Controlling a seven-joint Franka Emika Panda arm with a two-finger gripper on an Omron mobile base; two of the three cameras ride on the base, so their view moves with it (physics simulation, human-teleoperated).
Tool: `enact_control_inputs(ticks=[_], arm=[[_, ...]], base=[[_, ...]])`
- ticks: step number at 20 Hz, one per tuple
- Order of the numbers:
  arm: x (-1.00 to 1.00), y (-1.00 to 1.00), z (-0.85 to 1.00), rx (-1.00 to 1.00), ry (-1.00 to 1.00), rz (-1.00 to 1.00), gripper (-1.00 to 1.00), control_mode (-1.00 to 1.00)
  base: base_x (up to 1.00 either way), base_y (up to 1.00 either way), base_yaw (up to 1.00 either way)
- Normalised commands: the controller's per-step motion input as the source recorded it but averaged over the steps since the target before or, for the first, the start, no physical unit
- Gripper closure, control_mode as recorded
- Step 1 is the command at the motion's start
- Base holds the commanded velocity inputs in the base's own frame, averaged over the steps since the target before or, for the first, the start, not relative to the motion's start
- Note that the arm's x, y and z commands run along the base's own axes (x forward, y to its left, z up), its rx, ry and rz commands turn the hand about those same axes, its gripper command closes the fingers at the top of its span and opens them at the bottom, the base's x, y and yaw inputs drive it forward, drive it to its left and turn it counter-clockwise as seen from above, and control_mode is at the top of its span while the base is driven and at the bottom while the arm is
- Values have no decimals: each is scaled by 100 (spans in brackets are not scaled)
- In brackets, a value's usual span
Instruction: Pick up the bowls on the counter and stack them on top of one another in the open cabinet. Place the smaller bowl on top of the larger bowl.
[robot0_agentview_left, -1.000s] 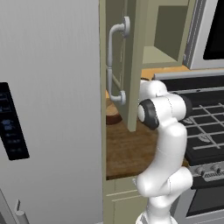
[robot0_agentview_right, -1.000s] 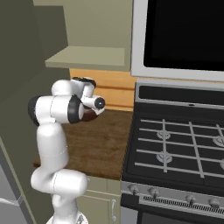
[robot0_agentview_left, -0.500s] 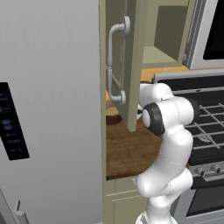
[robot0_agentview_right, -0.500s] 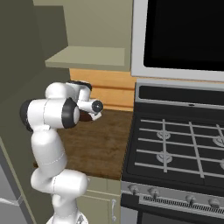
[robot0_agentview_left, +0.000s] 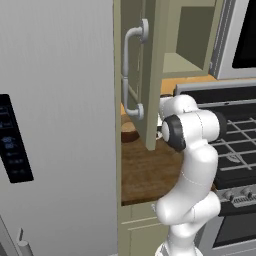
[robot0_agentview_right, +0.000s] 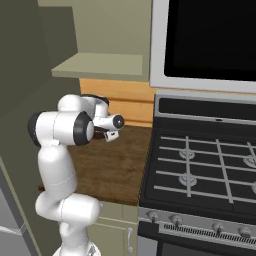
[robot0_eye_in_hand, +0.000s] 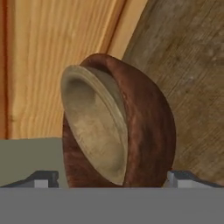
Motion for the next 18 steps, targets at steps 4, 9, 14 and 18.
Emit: enact_control_inputs(ticks=[4,9,14,18], arm=[[24,0,-25,1,1,0,-100,-100],[40,0,-26,0,1,0,-100,-100],[40,4,-32,0,3,0,-100,-100],[21,14,-34,0,5,0,-100,-100]], base=[[0,0,0],[0,0,0],[0,0,0],[0,0,0]])
